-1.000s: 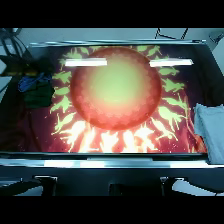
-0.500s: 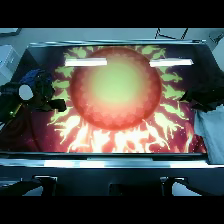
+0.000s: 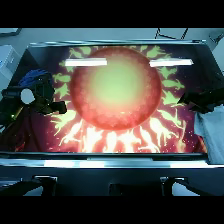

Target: Fold the clothes and pants, and hang the long-sleeved shirts on hangers.

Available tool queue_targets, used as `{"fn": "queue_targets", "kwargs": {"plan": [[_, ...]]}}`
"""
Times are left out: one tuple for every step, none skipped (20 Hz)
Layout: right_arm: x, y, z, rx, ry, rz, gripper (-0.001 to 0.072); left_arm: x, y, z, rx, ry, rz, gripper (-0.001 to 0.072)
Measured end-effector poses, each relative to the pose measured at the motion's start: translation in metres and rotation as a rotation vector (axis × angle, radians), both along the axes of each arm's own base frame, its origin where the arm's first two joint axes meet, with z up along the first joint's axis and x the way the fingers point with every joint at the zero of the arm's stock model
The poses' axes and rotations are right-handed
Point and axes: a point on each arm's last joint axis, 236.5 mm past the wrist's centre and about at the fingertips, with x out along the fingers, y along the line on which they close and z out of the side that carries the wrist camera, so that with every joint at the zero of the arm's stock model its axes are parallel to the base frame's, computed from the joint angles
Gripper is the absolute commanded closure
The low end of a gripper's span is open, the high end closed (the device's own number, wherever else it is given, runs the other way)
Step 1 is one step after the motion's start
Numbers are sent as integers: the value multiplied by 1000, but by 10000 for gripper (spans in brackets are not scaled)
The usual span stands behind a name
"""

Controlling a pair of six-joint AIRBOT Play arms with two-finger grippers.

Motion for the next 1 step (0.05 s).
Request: {"fn": "queue_targets", "kwargs": {"plan": [[0,0,0,1,1,-2,32,0,0,0,1,1,0,-13]]}}
